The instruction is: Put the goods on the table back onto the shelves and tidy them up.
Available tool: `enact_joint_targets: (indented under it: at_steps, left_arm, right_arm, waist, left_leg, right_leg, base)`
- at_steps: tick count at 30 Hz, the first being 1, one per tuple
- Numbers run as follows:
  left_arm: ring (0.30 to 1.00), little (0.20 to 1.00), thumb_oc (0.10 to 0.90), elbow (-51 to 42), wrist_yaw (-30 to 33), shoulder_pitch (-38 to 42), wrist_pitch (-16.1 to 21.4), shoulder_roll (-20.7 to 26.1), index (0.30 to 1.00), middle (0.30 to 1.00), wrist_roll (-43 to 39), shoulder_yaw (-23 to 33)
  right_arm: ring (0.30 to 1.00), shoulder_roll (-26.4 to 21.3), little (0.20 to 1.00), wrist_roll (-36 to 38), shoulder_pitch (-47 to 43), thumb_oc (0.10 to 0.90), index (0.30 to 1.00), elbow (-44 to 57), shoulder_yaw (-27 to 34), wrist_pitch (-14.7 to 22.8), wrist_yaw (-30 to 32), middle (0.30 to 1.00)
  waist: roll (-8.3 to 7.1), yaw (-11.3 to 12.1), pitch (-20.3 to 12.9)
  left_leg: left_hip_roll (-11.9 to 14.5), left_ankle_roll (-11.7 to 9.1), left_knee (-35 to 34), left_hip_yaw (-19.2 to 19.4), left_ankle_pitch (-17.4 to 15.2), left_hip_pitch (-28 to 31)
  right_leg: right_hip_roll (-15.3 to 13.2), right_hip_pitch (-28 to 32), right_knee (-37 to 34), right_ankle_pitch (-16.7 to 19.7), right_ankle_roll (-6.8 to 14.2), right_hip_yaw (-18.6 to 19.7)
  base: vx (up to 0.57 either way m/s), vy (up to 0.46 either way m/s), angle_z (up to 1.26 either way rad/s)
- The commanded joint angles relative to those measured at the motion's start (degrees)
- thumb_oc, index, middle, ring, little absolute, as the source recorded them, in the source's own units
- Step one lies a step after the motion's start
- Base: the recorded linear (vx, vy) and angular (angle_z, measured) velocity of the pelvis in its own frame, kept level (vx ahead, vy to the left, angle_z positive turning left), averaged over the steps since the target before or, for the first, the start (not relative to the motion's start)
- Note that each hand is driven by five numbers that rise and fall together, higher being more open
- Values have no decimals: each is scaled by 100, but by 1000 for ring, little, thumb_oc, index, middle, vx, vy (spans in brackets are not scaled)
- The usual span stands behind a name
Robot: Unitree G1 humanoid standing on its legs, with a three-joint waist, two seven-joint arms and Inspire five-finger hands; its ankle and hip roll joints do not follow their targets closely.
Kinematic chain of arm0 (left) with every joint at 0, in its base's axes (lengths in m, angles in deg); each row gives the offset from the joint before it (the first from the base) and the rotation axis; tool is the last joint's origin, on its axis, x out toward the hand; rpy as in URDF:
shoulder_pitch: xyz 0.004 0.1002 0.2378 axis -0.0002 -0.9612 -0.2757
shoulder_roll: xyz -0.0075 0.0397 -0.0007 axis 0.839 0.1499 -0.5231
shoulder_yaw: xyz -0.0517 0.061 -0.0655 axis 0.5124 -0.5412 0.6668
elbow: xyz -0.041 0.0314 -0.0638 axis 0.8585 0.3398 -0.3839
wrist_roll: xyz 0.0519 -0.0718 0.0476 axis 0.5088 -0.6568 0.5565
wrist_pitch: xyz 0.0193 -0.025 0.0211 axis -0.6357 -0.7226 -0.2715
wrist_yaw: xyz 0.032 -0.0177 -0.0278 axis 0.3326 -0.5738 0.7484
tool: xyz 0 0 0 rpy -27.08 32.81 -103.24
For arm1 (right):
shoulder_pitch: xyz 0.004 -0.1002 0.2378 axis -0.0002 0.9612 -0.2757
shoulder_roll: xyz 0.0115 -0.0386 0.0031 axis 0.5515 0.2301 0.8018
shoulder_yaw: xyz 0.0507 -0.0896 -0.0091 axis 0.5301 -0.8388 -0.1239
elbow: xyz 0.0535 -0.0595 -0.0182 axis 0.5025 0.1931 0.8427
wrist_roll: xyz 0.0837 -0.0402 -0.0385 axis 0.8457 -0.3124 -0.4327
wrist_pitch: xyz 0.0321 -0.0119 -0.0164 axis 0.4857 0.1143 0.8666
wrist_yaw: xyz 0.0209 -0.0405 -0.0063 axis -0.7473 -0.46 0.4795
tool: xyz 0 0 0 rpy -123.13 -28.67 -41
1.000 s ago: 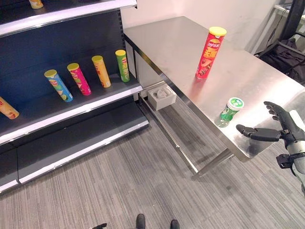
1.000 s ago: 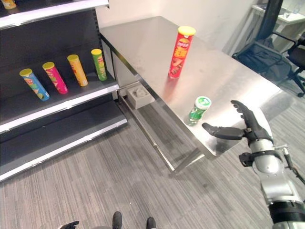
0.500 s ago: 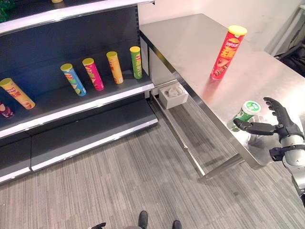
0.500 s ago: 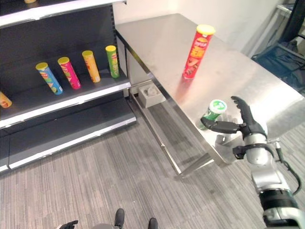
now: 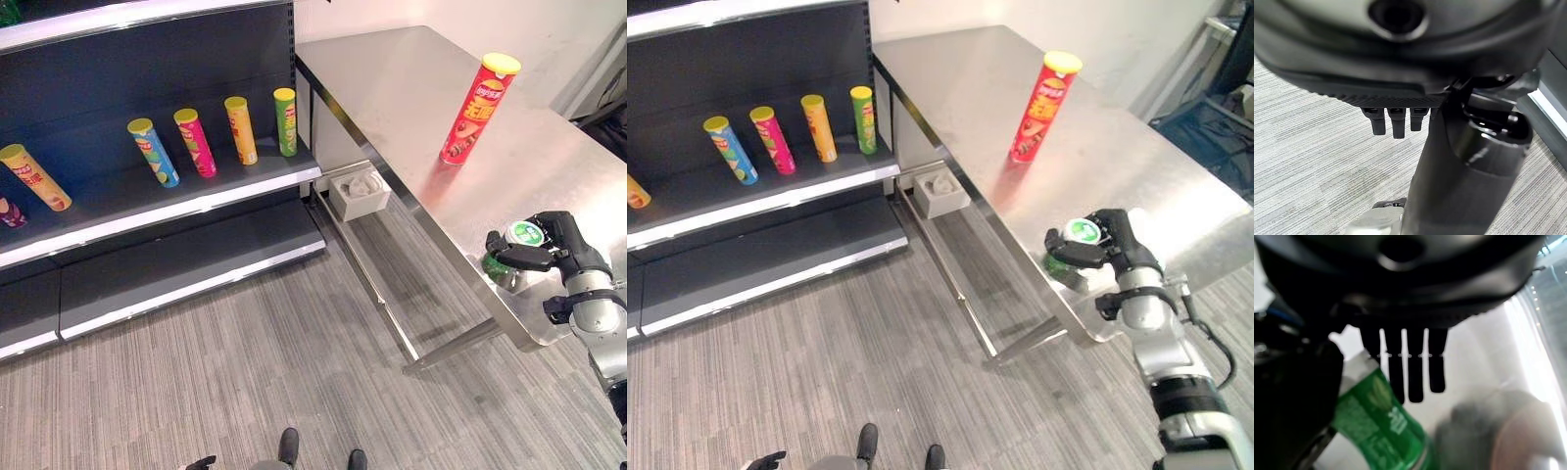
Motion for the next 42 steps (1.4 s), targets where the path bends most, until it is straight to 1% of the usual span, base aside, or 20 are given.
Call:
enact_joint_targets:
  at_steps: [1, 11, 12, 17, 19, 20, 22, 24, 25, 26, 28, 30, 31, 34, 35, 37, 39, 40, 41, 42]
  left_arm:
    - [900, 900, 800, 96, 217, 176, 82, 347, 900, 900, -43, -84]
    - [900, 900, 800, -33, 191, 190, 73, 395, 900, 900, -38, 30]
    - [900, 900, 800, -113, 152, 190, 93, 425, 900, 900, -80, 34]
    - [900, 900, 800, -275, 97, 205, 126, 464, 900, 900, -219, 14]
    - [900, 900, 800, -367, 70, 254, 154, 502, 900, 900, -294, 2]
    - [900, 900, 800, -456, 24, 334, 169, 499, 900, 900, -372, -32]
    - [900, 900, 800, -427, 22, 355, 178, 494, 900, 900, -366, -70]
    - [900, 900, 800, -355, 32, 395, 153, 506, 900, 900, -328, -72]
    - [900, 900, 800, -356, 37, 389, 137, 507, 900, 900, -327, -68]
    - [900, 900, 800, -294, 29, 375, 125, 481, 900, 900, -267, -49]
    - [900, 900, 800, -267, 44, 381, 112, 544, 900, 900, -84, -122]
    - [900, 900, 800, -277, 52, 380, 101, 581, 900, 900, -56, -111]
    - [900, 900, 800, -285, 77, 399, 76, 667, 900, 900, 31, -104]
    - [900, 900, 800, -306, 129, 424, 56, 833, 900, 900, 80, -61]
    - [900, 900, 800, -340, 127, 415, 48, 872, 900, 900, 75, -31]
    - [900, 900, 800, -353, 121, 463, 76, 970, 900, 900, 29, 6]
    - [900, 900, 800, -359, 122, 464, 74, 987, 900, 900, 23, 23]
    - [900, 900, 800, -324, 105, 475, 67, 987, 900, 900, 19, 29]
    - [900, 900, 800, -239, 90, 480, 40, 939, 900, 900, 1, 76]
    - [900, 900, 800, -244, 106, 461, 43, 916, 900, 900, 10, 85]
  right_arm:
    - [300, -612, 300, 7, -437, 400, 300, 510, 568, 248, 368, 300]
    - [300, -1028, 300, 438, -120, 400, 300, 1381, 1275, 439, 251, 300]
    - [300, -1227, 300, 713, -196, 400, 300, 1635, 1325, 560, 115, 300]
    - [300, -1491, 300, 1036, -534, 400, 300, 1917, 1211, 707, -17, 300]
    - [300, -1639, 300, 1151, -703, 400, 300, 2014, 1238, 754, -10, 300]
    - [300, -1887, 300, 1224, -870, 400, 300, 2059, 1275, 749, 12, 300]
    - [300, -1919, 300, 1246, -950, 400, 300, 2020, 1243, 741, 47, 300]
    - [300, -1929, 300, 1238, -847, 400, 300, 2010, 1353, 663, 82, 300]
    - [300, -1918, 300, 1216, -746, 400, 300, 2042, 1439, 626, 91, 300]
    - [300, -1831, 300, 1156, -681, 400, 300, 2033, 1497, 570, 114, 300]
    - [300, -1653, 300, 1002, -680, 400, 300, 2023, 1500, 446, 177, 300]
    - [300, -1615, 300, 985, -746, 400, 300, 2024, 1424, 430, 195, 300]
    - [300, -1607, 300, 925, -793, 400, 300, 2030, 1401, 405, 241, 300]
    - [300, -1653, 300, 892, -1092, 400, 300, 2090, 1200, 425, 324, 300]
    - [300, -1666, 300, 876, -1137, 400, 300, 2107, 1127, 417, 309, 300]
    - [300, -1874, 300, 972, -1307, 400, 300, 2053, 1041, 445, 287, 300]
    - [300, -1936, 300, 1032, -1552, 400, 300, 1990, 860, 484, 309, 300]
    - [300, -1970, 300, 1074, -1725, 400, 300, 1968, 713, 524, 317, 300]
    - [300, -2094, 300, 1172, -2028, 400, 300, 1867, 476, 566, 338, 300]
    - [300, -2138, 300, 1183, -2201, 400, 300, 1860, 311, 577, 343, 300]
  waist:
    - [-187, 162, -284]
    - [-247, 111, -314]
    - [-304, 142, -299]
    - [-387, 221, -196]
    - [-452, 259, -58]
    - [-467, 287, 44]
    - [-487, 304, 57]
    - [-493, 255, -32]
    - [-466, 231, -73]
    - [-308, 205, -226]
    - [-261, 223, -384]
    - [-286, 237, -373]
    - [-277, 231, -364]
    - [-286, 239, -280]
    - [-268, 220, -249]
    - [-276, 141, -220]
    - [-281, 144, -185]
    - [-317, 124, -147]
    - [-380, 11, -66]
    - [-393, 15, -47]
  left_leg:
    - [216, -317, 26, 128, -609, 268]
    - [303, -371, 26, 40, -605, 326]
    - [361, -419, 26, -34, -549, 277]
    - [414, -457, 27, -231, -405, 133]
    - [370, -506, 382, -297, -406, -191]
    - [484, -604, 614, -178, -337, -596]
    - [593, -631, 540, -128, -238, -713]
    - [919, -689, 93, 135, -152, -933]
    - [996, -703, 45, 289, -130, -983]
    - [1066, -732, 26, 380, -43, -868]
    - [684, -588, 26, 432, -123, -592]
    - [575, -519, 26, 481, -176, -531]
    - [372, -389, 26, 556, -296, -427]
    - [186, -251, 26, 672, -405, -338]
    - [163, -229, 26, 655, -450, -275]
    - [74, -184, 26, 587, -504, -191]
    - [51, -179, 26, 586, -546, -146]
    - [-3, -162, 26, 565, -603, -79]
    - [-179, -96, 26, 422, -688, 141]
    - [-212, -80, 26, 387, -704, 212]
  right_leg:
    - [-216, -40, 81, 17, 375, -11]
    - [-120, 19, 81, -62, 315, -29]
    - [-61, -2, 81, -82, 279, -58]
    - [34, -34, 81, -131, 206, -137]
    - [-11, -48, 81, -126, 183, -216]
    - [-115, -60, 81, -117, 217, -516]
    - [-171, -59, 81, -110, 262, -587]
    - [-328, -72, 81, -241, 356, -671]
    - [-366, -63, 81, -281, 385, -699]
    - [-405, 1, 81, -292, 443, -725]
    - [-889, 117, 117, -124, 643, -676]
    - [-1036, 79, 239, -77, 684, -607]
    - [-1337, -61, 642, 103, 739, -530]
    - [-1540, -376, 1170, 458, 732, -416]
    - [-1444, -476, 1337, 406, 680, -266]
    - [-862, -809, 1055, 241, 566, 45]
    - [-703, -865, 834, 314, 544, -10]
    - [-482, -1091, 559, 451, 539, -85]
    - [-54, -1448, 115, 761, 636, -58]
    - [-19, -1419, 93, 784, 638, -80]
  base:
    - [0, 0, 0]
    - [-12, -50, 2]
    - [-41, -109, 8]
    - [-58, -90, 30]
    - [-136, -22, 51]
    - [-131, 93, 58]
    - [-22, 134, 73]
    - [100, 239, 55]
    - [195, 359, 32]
    - [269, 525, 28]
    - [300, 632, -2]
    - [105, 332, 2]
    - [47, 331, 23]
    - [40, 282, -6]
    - [85, 276, -19]
    - [123, 133, -9]
    - [86, 25, -8]
    - [213, 49, -13]
    - [262, 57, -12]
    - [251, 48, 13]
